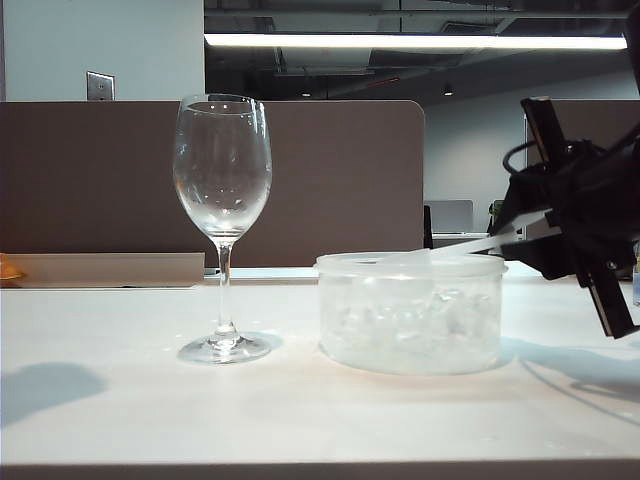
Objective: Pick up an ice shovel filled with ice cubes and pour the ice from the shovel into the glass.
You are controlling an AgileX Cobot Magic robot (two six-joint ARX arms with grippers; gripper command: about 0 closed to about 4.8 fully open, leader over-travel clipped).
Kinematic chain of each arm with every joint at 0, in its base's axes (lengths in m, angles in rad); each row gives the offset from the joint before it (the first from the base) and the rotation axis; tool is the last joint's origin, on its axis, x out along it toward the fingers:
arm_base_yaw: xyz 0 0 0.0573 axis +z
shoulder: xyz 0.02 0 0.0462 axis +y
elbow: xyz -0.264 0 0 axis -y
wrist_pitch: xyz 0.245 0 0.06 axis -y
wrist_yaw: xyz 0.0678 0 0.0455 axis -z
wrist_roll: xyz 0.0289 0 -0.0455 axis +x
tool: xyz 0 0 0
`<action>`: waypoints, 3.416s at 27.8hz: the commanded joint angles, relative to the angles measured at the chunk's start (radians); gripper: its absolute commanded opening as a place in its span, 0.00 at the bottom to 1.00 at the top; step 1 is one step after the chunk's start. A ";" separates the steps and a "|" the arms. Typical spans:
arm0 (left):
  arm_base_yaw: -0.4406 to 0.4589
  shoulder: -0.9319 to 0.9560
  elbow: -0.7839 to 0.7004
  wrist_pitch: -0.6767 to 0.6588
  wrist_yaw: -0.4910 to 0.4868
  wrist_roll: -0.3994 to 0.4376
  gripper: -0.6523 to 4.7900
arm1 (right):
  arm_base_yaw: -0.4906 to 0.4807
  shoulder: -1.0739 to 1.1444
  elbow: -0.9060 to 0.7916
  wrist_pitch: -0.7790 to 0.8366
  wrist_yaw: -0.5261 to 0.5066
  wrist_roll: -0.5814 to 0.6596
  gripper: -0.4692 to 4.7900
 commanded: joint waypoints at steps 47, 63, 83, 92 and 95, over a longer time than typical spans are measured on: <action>0.001 -0.002 0.003 0.013 0.001 0.004 0.12 | -0.044 -0.267 0.317 -0.239 -0.069 0.021 0.09; 0.001 -0.002 0.003 0.013 0.001 0.004 0.12 | 0.085 -0.160 0.600 -0.394 -0.087 -0.040 0.09; 0.001 -0.002 0.003 0.013 0.001 0.004 0.12 | 0.124 -0.099 0.624 -0.395 -0.114 -0.237 0.09; 0.001 -0.002 0.003 0.013 0.001 0.004 0.12 | 0.124 -0.099 0.661 -0.427 -0.184 -0.388 0.09; 0.001 -0.002 0.003 0.013 0.001 0.004 0.12 | 0.124 -0.099 0.689 -0.462 -0.199 -0.427 0.09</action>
